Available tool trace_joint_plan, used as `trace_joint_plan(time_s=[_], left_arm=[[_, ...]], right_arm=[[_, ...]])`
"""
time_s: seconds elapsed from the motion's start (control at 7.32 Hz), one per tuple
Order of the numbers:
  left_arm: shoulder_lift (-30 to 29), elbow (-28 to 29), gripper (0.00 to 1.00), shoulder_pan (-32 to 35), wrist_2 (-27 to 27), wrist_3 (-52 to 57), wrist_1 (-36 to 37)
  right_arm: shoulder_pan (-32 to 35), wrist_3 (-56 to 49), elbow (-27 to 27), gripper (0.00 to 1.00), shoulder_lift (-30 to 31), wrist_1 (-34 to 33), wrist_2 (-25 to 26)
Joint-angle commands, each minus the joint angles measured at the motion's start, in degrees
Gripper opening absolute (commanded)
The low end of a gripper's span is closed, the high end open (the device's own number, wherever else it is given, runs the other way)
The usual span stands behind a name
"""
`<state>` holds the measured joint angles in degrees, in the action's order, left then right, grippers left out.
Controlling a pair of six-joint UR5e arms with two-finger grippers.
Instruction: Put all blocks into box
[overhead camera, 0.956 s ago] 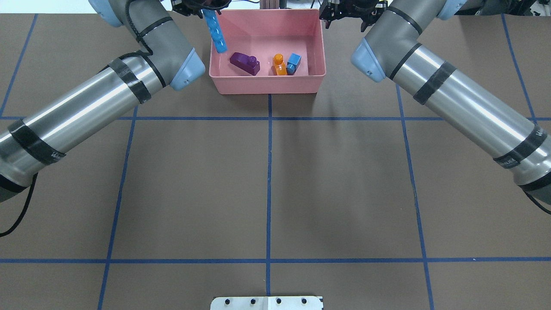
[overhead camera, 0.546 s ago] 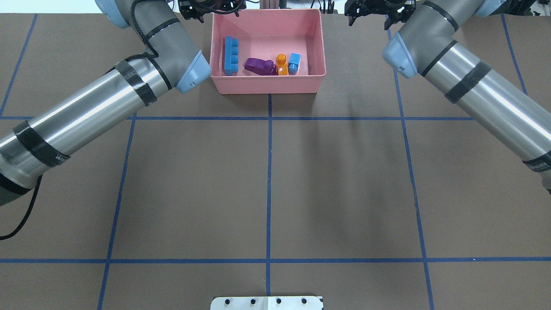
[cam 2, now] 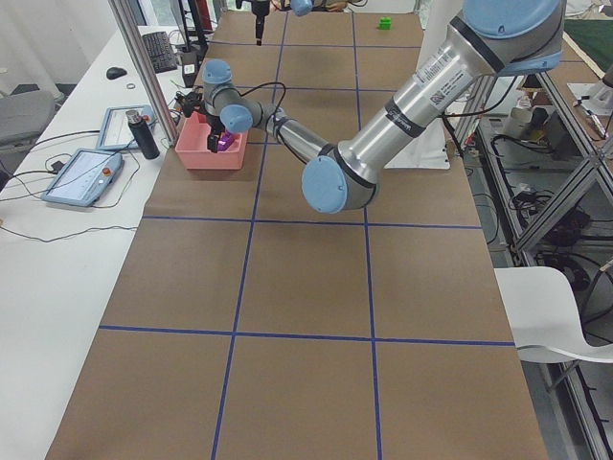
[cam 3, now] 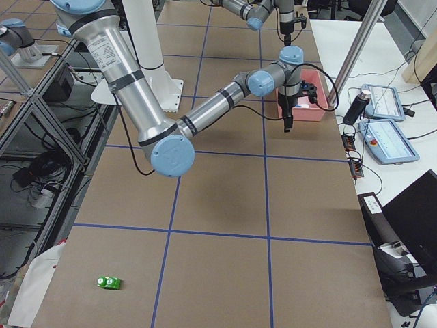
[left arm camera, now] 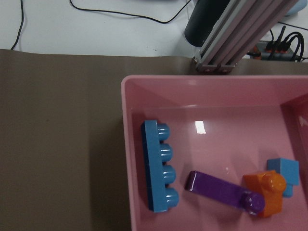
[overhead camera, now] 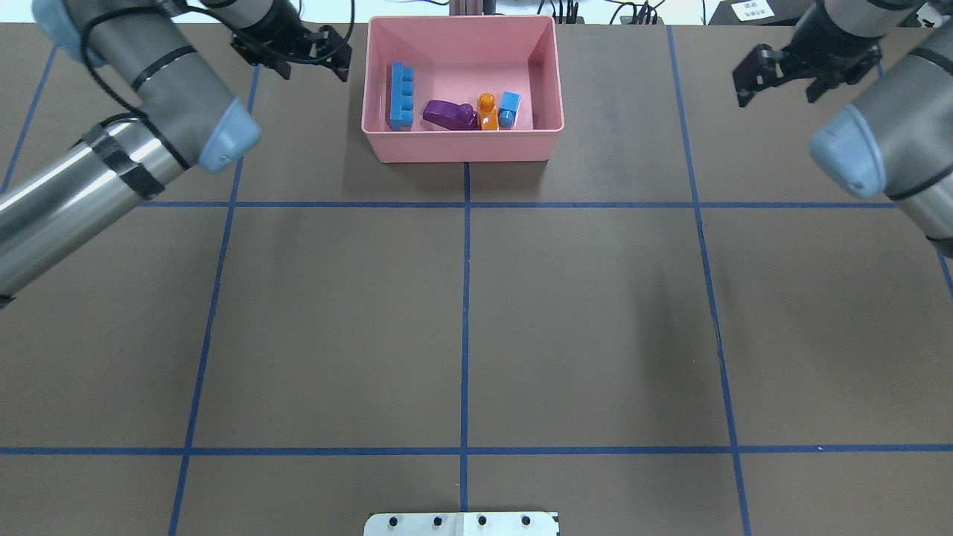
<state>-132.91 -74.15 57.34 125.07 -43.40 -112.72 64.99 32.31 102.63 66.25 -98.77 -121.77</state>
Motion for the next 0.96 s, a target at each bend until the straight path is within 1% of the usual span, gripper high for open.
trace_joint_plan(time_s=[0.0, 0.14, 0.27, 0.41, 0.55, 0.68, 0.82], left_arm=[[11.84, -5.47, 1.0, 7.57, 9.26, 14.69, 0.05], [15.63, -5.74, 1.0, 11.18, 12.35, 22.93, -0.04], [19.93, -5.92, 1.0, 13.82, 13.17, 32.76, -0.04], [22.67, -5.14, 1.0, 15.5, 13.09, 40.17, 0.13], [24.35, -3.48, 1.0, 17.17, 13.0, 43.46, 0.05], [25.5, -2.68, 1.0, 18.23, 13.0, 46.62, 0.05], [27.07, -2.76, 1.0, 18.24, 13.0, 46.92, 0.05]], right_arm=[[3.11, -11.95, 12.2, 1.0, 16.47, -2.13, 0.04], [5.39, -18.45, 15.72, 1.0, 23.77, -1.96, 0.04], [8.28, -26.0, 18.28, 1.0, 30.02, -1.95, -0.04], [11.44, -30.42, 19.26, 1.0, 35.56, -1.78, -0.91], [12.78, -31.94, 18.67, 1.0, 41.88, 4.49, -1.27], [12.88, -31.87, 17.09, 1.0, 49.26, 14.56, -1.45], [13.32, -31.87, 14.12, 1.0, 56.2, 24.84, -2.58]])
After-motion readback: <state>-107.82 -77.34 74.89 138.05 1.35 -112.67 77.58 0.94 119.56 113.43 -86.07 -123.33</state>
